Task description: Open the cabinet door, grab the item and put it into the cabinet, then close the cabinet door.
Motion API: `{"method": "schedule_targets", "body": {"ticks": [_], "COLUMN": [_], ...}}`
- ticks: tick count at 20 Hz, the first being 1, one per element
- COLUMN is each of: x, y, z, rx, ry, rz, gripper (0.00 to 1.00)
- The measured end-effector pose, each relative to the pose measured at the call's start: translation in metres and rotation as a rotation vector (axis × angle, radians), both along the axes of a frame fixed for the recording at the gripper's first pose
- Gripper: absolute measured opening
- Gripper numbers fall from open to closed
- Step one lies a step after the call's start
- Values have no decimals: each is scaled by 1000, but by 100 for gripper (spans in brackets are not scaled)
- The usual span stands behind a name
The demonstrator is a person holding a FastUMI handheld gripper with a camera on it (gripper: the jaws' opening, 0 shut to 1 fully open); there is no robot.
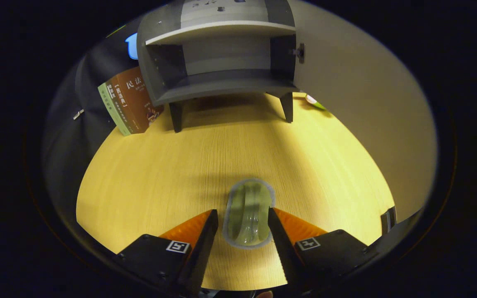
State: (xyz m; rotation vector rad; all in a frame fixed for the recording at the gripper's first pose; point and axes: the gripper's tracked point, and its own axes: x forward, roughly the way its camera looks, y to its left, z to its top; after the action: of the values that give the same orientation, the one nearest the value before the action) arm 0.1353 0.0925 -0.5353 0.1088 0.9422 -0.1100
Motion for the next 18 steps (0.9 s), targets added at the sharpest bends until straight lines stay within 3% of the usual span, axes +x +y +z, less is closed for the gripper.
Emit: {"method": "schedule_targets", "body": {"ticks": [3, 5, 7, 12, 18], "x": [-1, 0, 2, 12, 31], "y": [-8, -10, -10, -10, -13], "z": [-21, -20, -16, 4, 110], "rx": [-22, -28, -31, -32, 2], "ry": [42, 41, 25, -14, -128], "rz": [-34, -36, -16, 14, 52], "gripper": [70, 36, 21, 15, 14]}}
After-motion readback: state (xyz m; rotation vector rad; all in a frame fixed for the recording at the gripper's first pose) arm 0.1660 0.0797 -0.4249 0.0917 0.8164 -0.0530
